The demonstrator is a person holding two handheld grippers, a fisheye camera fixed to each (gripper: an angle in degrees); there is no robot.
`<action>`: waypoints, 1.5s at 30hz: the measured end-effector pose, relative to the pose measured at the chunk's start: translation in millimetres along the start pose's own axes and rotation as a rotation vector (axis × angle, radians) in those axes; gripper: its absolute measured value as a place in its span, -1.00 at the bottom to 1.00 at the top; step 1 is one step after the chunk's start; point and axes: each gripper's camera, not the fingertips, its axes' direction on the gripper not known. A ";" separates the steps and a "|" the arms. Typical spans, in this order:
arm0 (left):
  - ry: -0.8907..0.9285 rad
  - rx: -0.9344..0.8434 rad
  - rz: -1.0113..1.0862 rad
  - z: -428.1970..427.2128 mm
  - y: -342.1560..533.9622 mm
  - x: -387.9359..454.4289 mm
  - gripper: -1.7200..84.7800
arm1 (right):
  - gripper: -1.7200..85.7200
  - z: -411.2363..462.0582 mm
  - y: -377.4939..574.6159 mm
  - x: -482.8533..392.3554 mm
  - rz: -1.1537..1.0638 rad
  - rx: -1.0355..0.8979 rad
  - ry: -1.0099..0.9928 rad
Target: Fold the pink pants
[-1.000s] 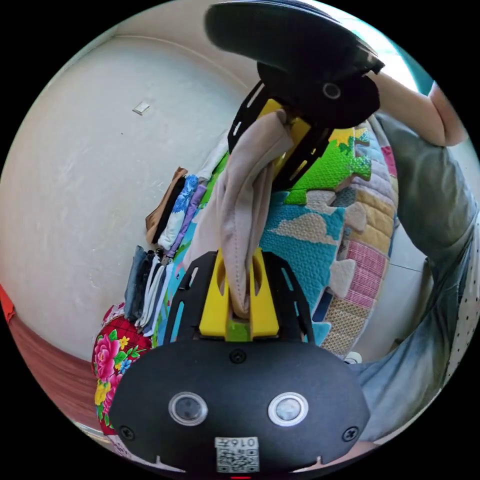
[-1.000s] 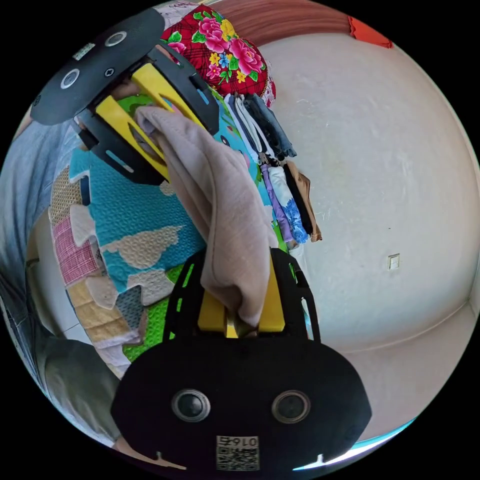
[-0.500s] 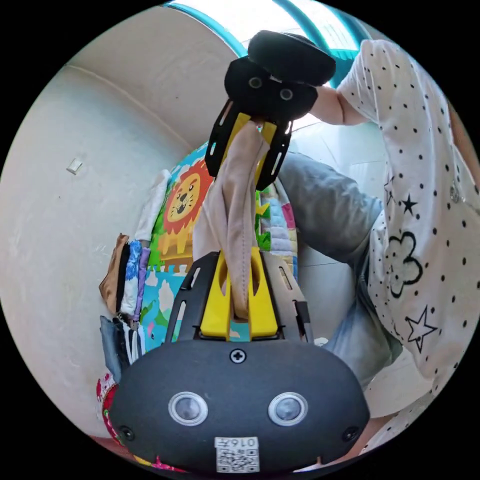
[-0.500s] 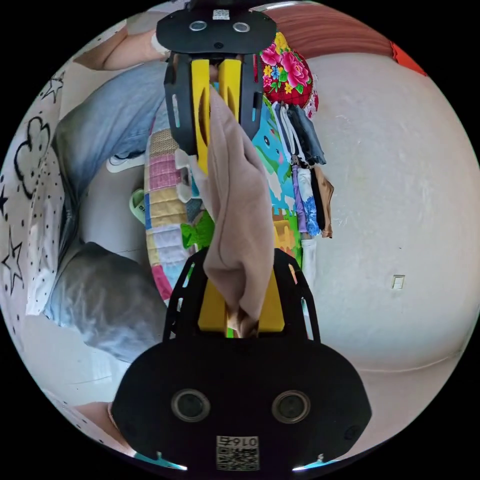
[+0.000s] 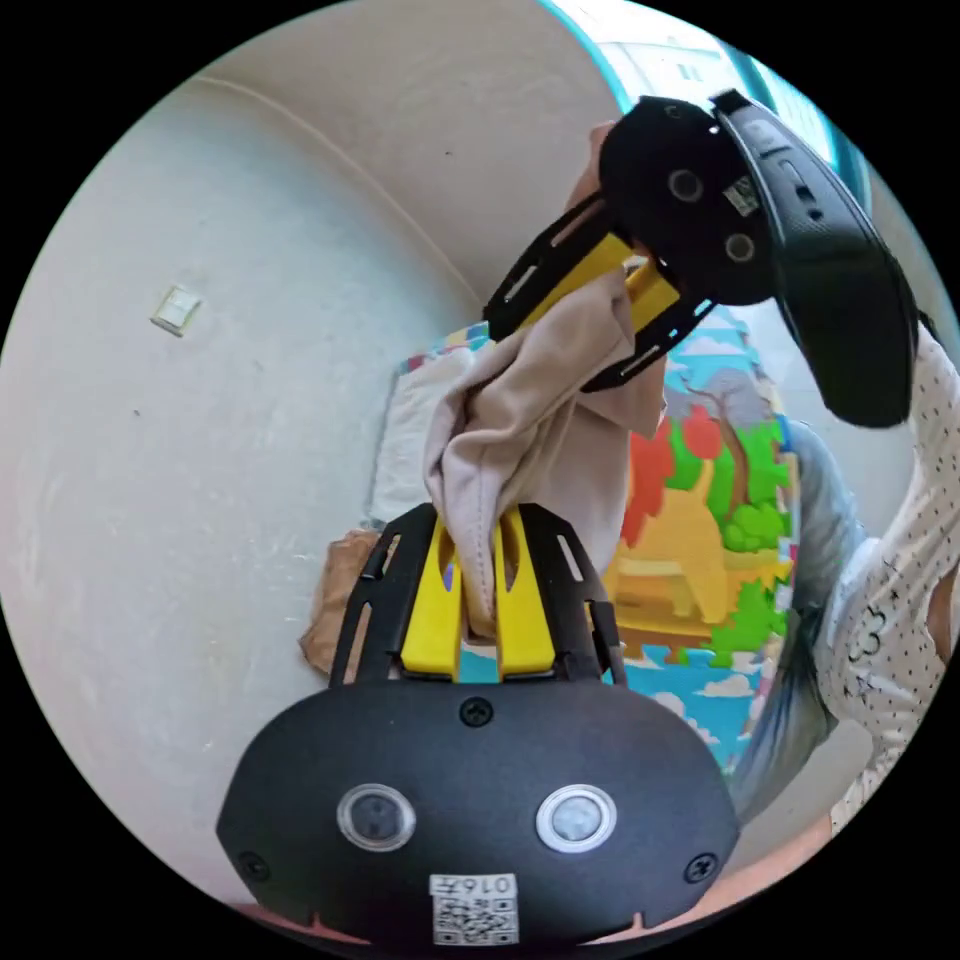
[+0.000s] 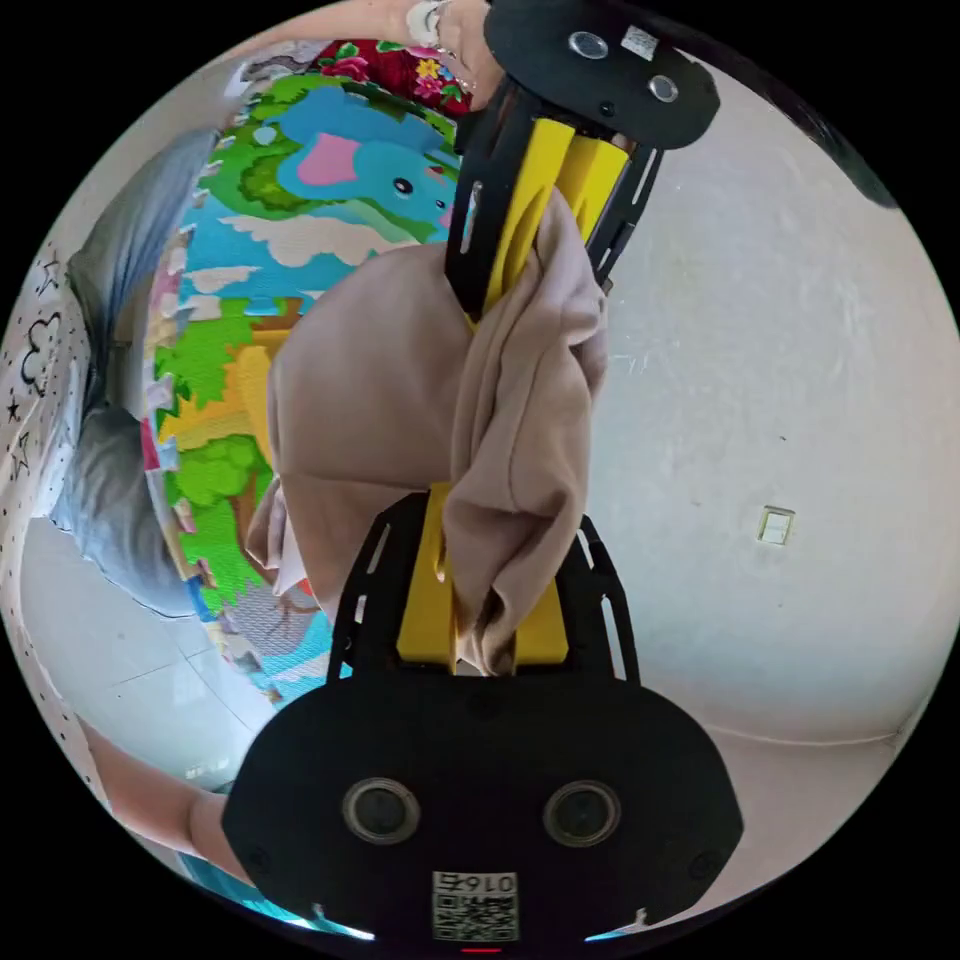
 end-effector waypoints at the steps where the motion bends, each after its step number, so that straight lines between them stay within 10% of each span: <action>1: -0.043 0.009 0.000 4.2 -8.3 -16.7 -0.88 | -0.82 25.6 1.9 33.8 0.035 -0.046 0.024; 12: -0.636 0.172 -0.128 250.4 -49.1 -125.1 -0.84 | -0.80 325.7 32.6 141.8 0.288 -0.114 0.774; 17: -0.542 -0.062 -0.110 374.0 -29.1 -88.6 -0.85 | -0.80 481.2 35.0 53.9 0.149 -0.189 0.435; 30: -0.281 0.067 -0.297 316.1 134.4 -68.4 -0.97 | -0.82 449.4 203.1 12.7 0.302 0.017 0.302; 38: 0.066 0.363 -0.920 218.8 361.7 -99.4 -0.97 | -0.96 288.1 392.5 -3.4 1.286 0.952 -0.119; 45: -0.402 0.190 -1.122 196.4 493.2 -114.2 -0.75 | -0.96 345.2 417.9 -18.7 1.690 1.326 -0.607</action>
